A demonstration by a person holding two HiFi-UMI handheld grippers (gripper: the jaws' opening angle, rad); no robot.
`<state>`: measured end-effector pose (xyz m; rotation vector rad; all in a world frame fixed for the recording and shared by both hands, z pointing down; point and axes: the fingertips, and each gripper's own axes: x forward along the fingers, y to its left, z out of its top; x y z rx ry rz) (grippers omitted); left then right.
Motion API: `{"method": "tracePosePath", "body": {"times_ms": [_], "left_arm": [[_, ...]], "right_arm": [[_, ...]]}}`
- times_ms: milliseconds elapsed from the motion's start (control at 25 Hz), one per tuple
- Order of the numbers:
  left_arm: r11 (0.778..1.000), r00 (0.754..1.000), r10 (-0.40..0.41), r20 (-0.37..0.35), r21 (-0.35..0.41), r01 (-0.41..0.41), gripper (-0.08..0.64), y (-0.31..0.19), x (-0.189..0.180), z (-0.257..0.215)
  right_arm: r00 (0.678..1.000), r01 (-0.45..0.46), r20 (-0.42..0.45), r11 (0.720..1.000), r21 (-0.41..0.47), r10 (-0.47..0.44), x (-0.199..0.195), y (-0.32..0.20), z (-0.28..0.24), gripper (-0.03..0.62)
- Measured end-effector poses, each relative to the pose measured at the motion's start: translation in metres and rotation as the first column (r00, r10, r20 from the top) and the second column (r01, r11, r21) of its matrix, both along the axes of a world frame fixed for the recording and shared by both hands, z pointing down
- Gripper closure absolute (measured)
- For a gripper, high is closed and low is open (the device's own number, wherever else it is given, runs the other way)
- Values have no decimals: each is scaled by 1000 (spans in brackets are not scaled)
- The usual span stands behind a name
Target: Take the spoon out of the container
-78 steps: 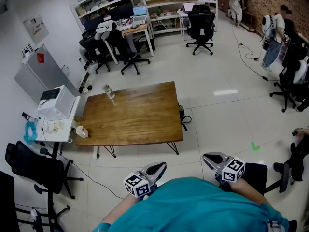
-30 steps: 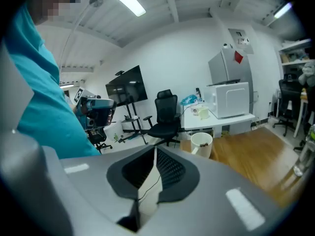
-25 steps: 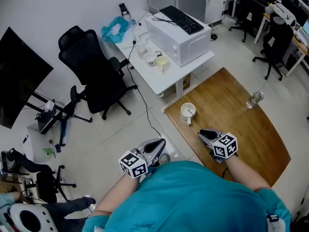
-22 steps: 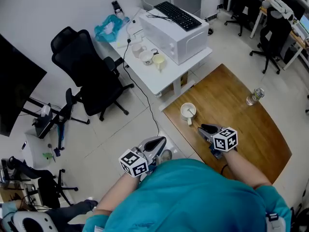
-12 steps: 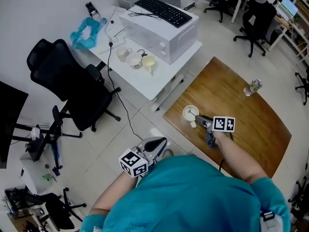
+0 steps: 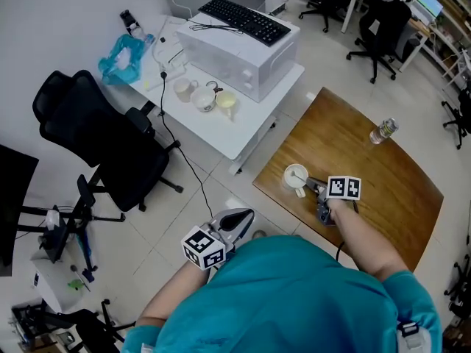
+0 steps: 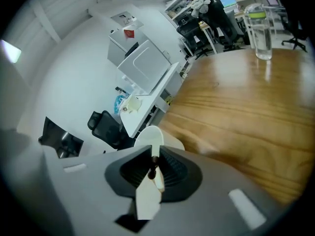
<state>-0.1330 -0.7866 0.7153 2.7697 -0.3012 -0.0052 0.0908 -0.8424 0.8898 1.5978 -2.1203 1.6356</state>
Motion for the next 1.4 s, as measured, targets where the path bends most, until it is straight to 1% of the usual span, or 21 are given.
{"method": "tracePosePath", "body": {"times_ms": [120, 280, 440, 560, 600, 640, 680, 720, 760, 800, 840, 880, 920, 960, 1000, 1080, 1160, 1200, 1240, 1320, 1400], "left_arm": [[1000, 1000, 11, -6, 8, -11, 558, 0, -3, -7], [1000, 999, 23, -31, -11, -23, 558, 0, -5, -12], [998, 997, 65, -50, -7, -65, 558, 4, 5, -18], [994, 992, 104, -67, -8, -105, 558, 15, 18, -19], [993, 990, 121, -70, -1, -121, 558, 19, 24, -21], [990, 988, 138, -70, 8, -138, 558, 24, 32, -23], [988, 986, 153, -69, 17, -152, 558, 30, 40, -27], [986, 984, 165, -68, 26, -164, 558, 36, 48, -30], [984, 982, 176, -66, 37, -174, 558, 44, 57, -36], [982, 980, 186, -64, 49, -184, 558, 54, 65, -42], [979, 978, 197, -61, 63, -193, 558, 64, 73, -50], [976, 976, 208, -59, 76, -203, 558, 77, 82, -57], [973, 975, 217, -56, 88, -212, 558, 91, 91, -63], [971, 973, 225, -52, 100, -219, 558, 107, 101, -68], [969, 972, 229, -49, 108, -223, 558, 126, 113, -70], [968, 972, 228, -52, 117, -221, 558, 168, 143, -71], [970, 974, 219, -61, 126, -210, 558, 214, 176, -75], [971, 975, 212, -69, 126, -202, 558, 236, 192, -77], [974, 976, 203, -80, 120, -193, 558, 258, 208, -79], [980, 977, 185, -107, 97, -175, 558, 300, 236, -80], [981, 976, 181, -122, 87, -171, 558, 339, 259, -80]], "right_arm": [[1000, 0, 15, 1000, 7, 0, -1, 11, -14, 545], [997, -31, 69, 998, 49, 27, 1, 26, -38, 546], [976, -116, 194, 990, 75, 100, -1, 46, -82, 546], [984, -82, 171, 975, 207, 47, 7, 59, -111, 546], [983, -86, 180, 970, 228, 44, 9, 66, -121, 546], [975, -114, 210, 970, 215, 69, 10, 77, -131, 546], [956, -177, 261, 973, 151, 133, 10, 93, -139, 546], [923, -252, 312, 966, 51, 224, 10, 112, -147, 546], [892, -305, 341, 952, -26, 295, 12, 130, -154, 546], [881, -325, 351, 945, -42, 319, 18, 145, -162, 546], [891, -313, 348, 950, 9, 291, 25, 156, -173, 546], [918, -270, 330, 956, 118, 219, 34, 164, -187, 546], [948, -203, 292, 946, 254, 125, 43, 172, -202, 546], [969, -133, 244, 917, 376, 40, 53, 183, -216, 546], [977, -91, 211, 889, 449, -6, 64, 200, -225, 546], [982, -68, 187, 860, 506, -33, 90, 246, -235, 546], [988, 16, 113, 800, 600, -105, 110, 292, -260, 546], [988, 33, 100, 787, 616, -120, 124, 315, -264, 546], [987, 28, 108, 791, 611, -118, 139, 339, -262, 546], [986, -3, 140, 816, 578, -96, 170, 386, -251, 546], [986, 8, 129, 808, 590, -103, 193, 427, -252, 546]]}}
